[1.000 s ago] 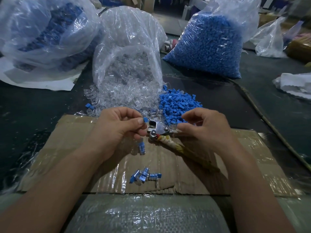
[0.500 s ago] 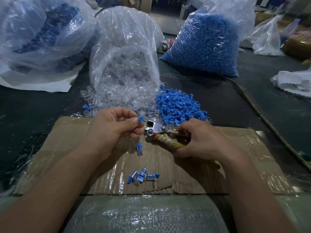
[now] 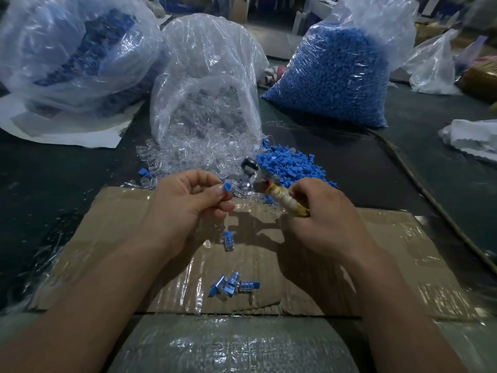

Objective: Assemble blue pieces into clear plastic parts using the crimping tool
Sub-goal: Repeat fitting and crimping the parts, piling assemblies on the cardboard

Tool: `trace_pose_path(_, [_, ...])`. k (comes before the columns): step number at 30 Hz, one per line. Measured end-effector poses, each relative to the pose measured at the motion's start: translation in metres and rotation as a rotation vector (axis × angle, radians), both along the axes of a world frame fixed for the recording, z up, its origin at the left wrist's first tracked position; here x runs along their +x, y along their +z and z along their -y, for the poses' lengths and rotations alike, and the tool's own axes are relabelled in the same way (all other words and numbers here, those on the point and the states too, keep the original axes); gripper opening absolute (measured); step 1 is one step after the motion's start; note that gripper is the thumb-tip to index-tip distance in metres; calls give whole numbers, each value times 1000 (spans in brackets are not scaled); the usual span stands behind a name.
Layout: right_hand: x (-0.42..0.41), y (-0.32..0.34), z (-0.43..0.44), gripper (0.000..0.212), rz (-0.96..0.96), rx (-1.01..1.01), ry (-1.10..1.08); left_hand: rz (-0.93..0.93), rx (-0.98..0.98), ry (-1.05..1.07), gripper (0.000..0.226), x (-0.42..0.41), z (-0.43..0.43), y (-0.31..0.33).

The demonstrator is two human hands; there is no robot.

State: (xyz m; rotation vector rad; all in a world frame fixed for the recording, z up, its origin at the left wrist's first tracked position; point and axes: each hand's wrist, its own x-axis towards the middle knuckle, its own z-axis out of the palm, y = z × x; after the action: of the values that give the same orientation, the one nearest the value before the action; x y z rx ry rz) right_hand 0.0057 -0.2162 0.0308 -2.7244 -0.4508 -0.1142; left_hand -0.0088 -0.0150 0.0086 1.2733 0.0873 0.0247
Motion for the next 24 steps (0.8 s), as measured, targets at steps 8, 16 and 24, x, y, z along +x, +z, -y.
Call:
trace_pose_path(8, [-6,-2,-9,21,-55,71,43,140,115,58,15,-3,0,0])
trace_pose_path(16, [-7,-3,-12,22,-122,40,92,179,148,78,13,-5,3,4])
trace_pose_path(24, [-8,1,-12,26,-129,7,128,218,225,96,13,-9,7,7])
